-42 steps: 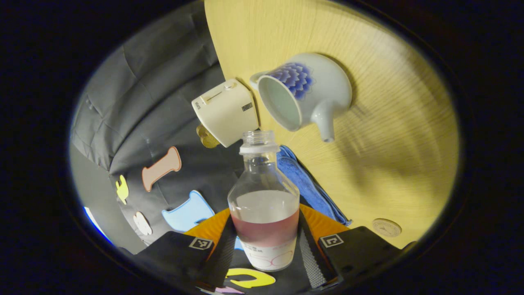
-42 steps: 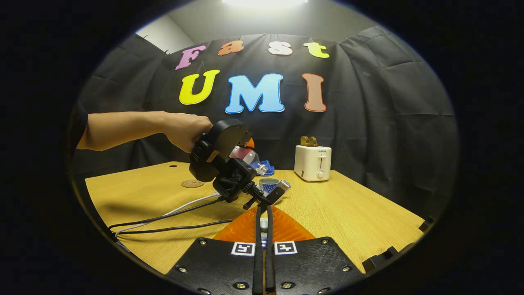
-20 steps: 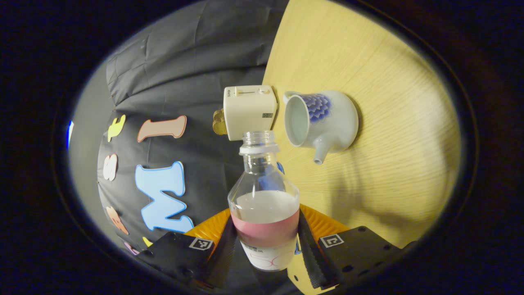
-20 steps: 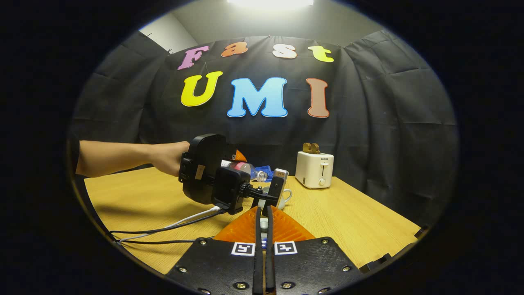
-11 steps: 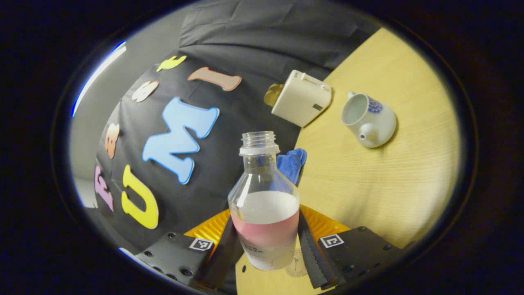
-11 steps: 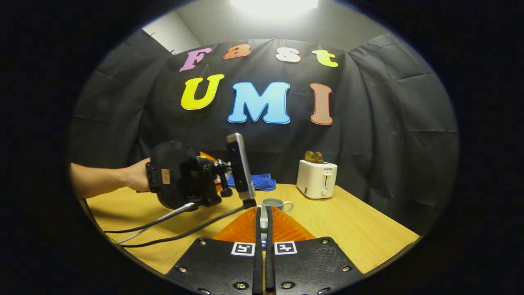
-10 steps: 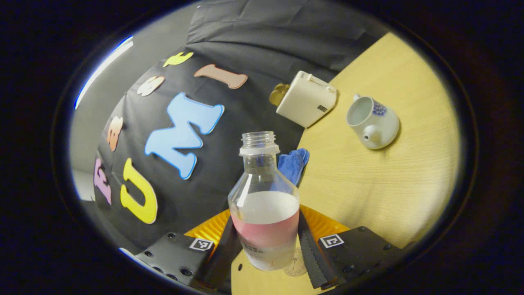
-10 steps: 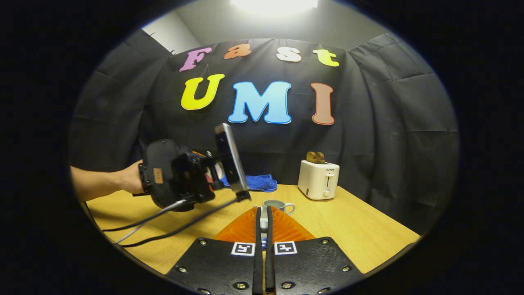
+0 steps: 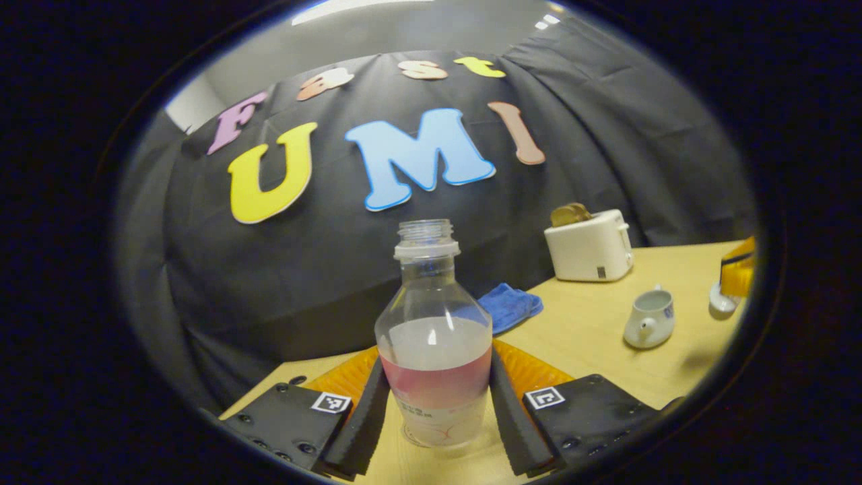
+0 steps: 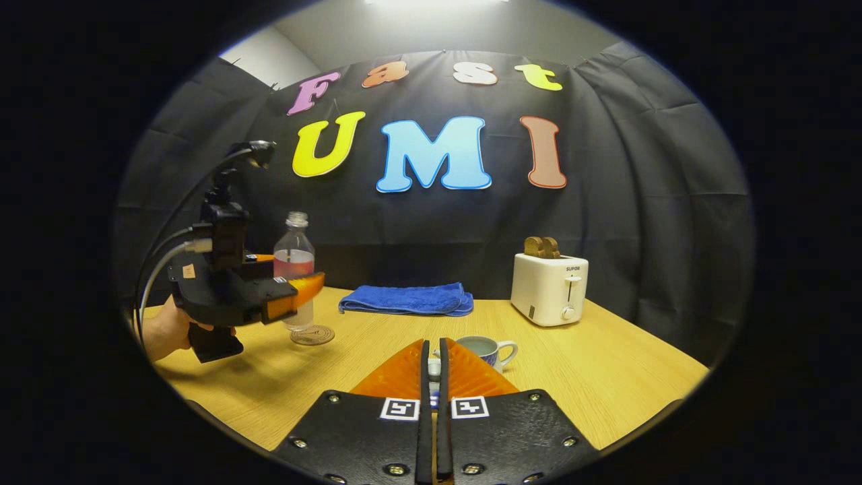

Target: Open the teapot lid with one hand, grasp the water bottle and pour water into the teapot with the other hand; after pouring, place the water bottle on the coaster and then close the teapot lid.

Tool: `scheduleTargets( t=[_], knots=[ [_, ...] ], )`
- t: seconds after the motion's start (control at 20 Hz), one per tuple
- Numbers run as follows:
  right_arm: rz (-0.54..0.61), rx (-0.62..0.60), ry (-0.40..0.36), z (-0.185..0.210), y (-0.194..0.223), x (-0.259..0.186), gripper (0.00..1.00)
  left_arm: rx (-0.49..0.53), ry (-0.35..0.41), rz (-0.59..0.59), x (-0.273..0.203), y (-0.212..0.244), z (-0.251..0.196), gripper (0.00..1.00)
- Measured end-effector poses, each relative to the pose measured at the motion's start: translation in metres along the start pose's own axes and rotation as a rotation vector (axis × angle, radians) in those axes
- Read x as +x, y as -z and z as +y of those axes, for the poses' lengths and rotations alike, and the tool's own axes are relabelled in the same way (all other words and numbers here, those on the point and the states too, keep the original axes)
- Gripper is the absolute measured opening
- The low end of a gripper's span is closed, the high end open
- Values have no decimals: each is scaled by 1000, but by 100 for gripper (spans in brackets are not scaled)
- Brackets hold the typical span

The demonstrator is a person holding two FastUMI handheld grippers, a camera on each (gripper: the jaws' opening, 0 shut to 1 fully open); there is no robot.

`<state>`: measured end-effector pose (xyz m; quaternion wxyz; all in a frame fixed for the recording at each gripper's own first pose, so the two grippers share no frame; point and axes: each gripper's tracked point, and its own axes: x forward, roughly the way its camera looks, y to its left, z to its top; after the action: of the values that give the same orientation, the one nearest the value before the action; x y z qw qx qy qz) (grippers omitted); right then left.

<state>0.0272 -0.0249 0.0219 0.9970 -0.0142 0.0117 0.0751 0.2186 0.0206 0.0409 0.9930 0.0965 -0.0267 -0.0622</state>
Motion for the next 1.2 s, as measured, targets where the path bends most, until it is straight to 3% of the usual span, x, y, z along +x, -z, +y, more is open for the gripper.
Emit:
scheduleTargets(
  t=[0.15, 0.5, 1.2],
  knots=[
    [13, 0, -7, 1, 5, 9, 3, -130, -9, 4, 1, 7, 29, 86],
    [29, 8, -3, -4, 10, 16, 3, -297, -9, 56, 20, 40, 47, 86],
    [39, 22, 11, -13, 15, 17, 3, -168, -11, 110, 34, 70, 42, 86]
  ],
)
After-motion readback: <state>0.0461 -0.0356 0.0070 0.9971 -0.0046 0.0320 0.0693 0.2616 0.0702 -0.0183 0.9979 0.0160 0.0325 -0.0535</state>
